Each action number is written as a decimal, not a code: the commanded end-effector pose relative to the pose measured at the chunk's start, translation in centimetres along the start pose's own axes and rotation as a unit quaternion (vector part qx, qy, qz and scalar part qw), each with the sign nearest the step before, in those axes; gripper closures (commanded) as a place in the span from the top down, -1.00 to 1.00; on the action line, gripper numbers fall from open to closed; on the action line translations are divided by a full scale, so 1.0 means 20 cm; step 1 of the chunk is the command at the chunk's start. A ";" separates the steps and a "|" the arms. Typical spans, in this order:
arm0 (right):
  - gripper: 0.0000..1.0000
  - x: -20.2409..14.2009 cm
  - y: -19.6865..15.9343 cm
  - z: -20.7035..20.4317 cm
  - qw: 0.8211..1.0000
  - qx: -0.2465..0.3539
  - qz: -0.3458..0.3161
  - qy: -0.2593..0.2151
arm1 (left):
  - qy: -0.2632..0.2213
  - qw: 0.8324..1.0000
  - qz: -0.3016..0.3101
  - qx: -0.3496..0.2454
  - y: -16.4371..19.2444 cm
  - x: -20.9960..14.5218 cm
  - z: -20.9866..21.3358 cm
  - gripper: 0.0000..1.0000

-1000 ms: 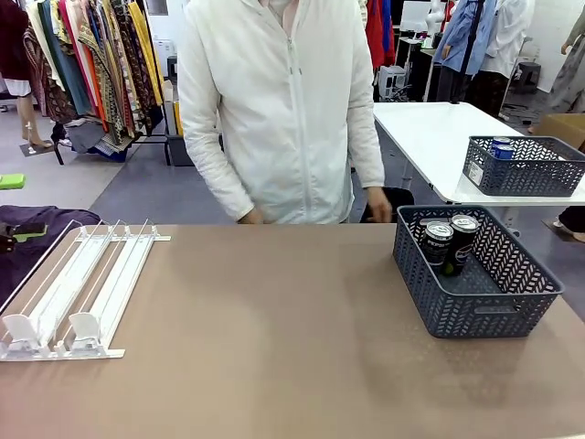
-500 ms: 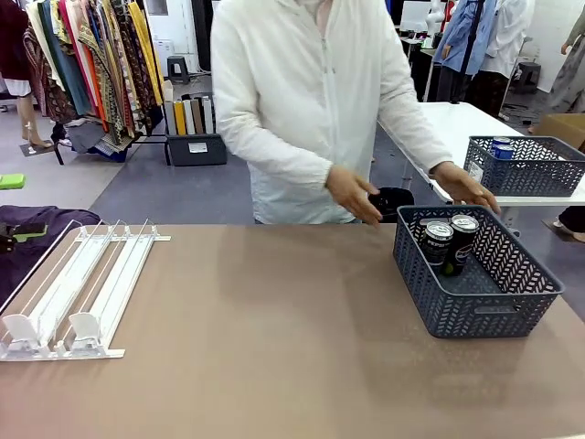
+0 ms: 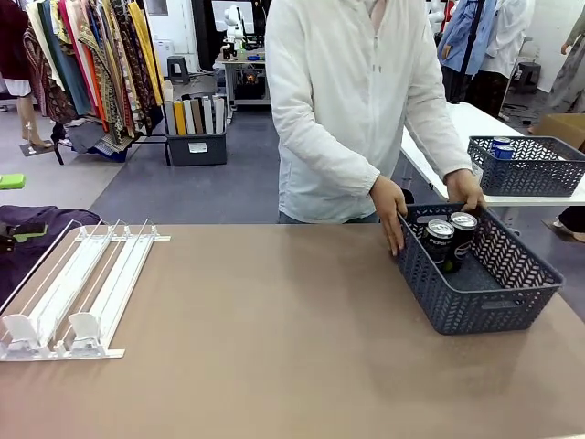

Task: Retrieve and store the cans from the dispenser.
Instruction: Pick up one can from the Automatic Can Dispenser and place it in the middle of the table.

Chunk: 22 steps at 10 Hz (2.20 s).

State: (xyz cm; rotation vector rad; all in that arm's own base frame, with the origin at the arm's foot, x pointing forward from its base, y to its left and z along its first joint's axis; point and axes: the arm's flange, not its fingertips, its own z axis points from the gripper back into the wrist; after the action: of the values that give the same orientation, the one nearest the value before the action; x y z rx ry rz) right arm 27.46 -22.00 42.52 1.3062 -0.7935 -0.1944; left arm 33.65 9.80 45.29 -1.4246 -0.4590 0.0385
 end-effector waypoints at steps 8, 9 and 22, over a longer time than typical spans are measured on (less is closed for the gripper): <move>1.00 0.01 0.02 0.00 1.000 0.007 -0.001 -0.005 | -0.006 1.000 0.006 -0.010 -0.01 0.00 -0.01 1.00; 1.00 0.01 0.02 0.00 1.000 0.007 -0.001 -0.005 | -0.006 1.000 0.006 -0.010 -0.01 0.00 -0.01 1.00; 1.00 0.01 0.02 0.00 1.000 0.007 -0.001 -0.005 | -0.006 1.000 0.006 -0.010 -0.01 0.00 -0.01 1.00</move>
State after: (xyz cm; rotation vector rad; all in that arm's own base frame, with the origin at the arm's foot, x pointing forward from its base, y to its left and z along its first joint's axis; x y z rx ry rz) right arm 27.46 -22.00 42.52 1.3062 -0.7935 -0.1944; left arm 33.65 9.81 45.29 -1.4246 -0.4590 0.0385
